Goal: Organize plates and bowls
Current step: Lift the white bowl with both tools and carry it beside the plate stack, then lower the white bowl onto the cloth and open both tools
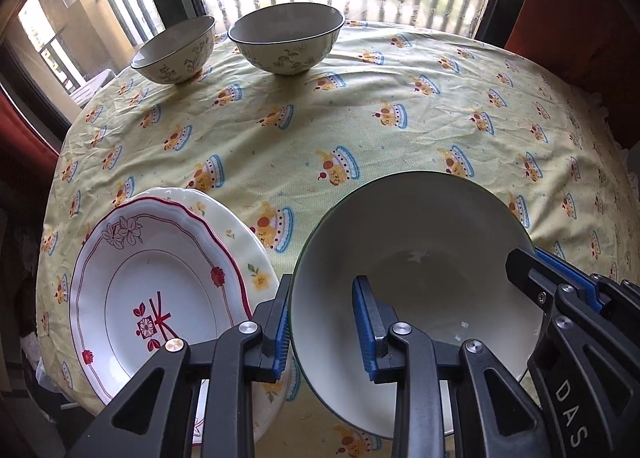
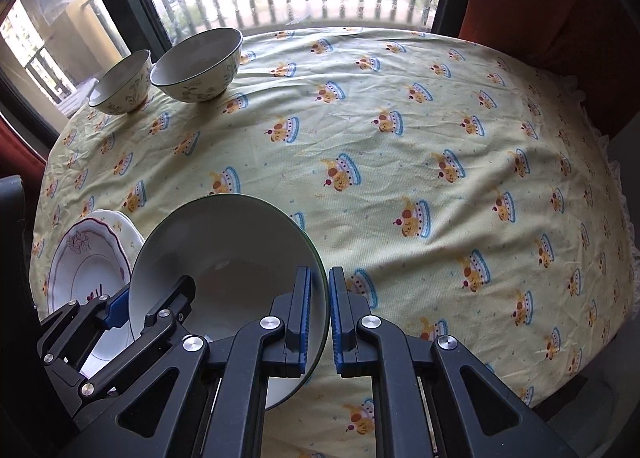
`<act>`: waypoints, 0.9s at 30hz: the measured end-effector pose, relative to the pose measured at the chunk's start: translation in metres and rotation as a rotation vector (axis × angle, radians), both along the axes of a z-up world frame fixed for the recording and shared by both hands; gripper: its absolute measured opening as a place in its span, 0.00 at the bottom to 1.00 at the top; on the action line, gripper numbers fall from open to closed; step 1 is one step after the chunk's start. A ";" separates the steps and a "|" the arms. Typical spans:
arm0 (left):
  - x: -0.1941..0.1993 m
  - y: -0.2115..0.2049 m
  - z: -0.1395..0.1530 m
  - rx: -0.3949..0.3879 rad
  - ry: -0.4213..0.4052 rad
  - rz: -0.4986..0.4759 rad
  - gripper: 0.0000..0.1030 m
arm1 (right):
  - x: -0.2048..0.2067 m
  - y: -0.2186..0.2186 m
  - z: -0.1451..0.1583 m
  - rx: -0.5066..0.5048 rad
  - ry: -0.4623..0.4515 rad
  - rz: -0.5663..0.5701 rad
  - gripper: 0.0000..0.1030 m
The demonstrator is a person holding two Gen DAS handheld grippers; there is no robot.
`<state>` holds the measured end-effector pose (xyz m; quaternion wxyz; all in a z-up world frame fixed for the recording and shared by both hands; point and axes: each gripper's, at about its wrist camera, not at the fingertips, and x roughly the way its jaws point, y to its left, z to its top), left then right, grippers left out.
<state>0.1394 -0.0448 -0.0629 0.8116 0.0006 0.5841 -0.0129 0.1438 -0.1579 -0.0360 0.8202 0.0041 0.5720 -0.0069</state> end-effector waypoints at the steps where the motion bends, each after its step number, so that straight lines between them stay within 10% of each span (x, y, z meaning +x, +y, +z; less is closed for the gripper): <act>1: -0.002 0.000 -0.003 -0.002 0.007 0.003 0.27 | -0.002 0.000 -0.002 -0.001 0.007 0.001 0.12; 11: -0.014 -0.005 -0.006 -0.011 -0.005 -0.003 0.33 | -0.014 -0.005 -0.013 0.012 0.021 -0.007 0.12; 18: -0.020 -0.010 0.002 -0.026 -0.029 -0.029 0.69 | -0.012 -0.006 -0.013 0.021 0.025 0.013 0.15; 20: -0.022 -0.010 0.006 -0.016 -0.044 -0.029 0.77 | -0.012 -0.006 -0.011 0.022 0.021 0.021 0.30; 22: -0.022 -0.008 0.010 -0.002 -0.054 -0.014 0.82 | -0.013 -0.008 -0.006 0.021 -0.003 0.009 0.71; 27: -0.020 0.000 0.017 0.003 -0.047 0.007 0.88 | -0.013 -0.011 0.003 0.040 -0.027 0.002 0.78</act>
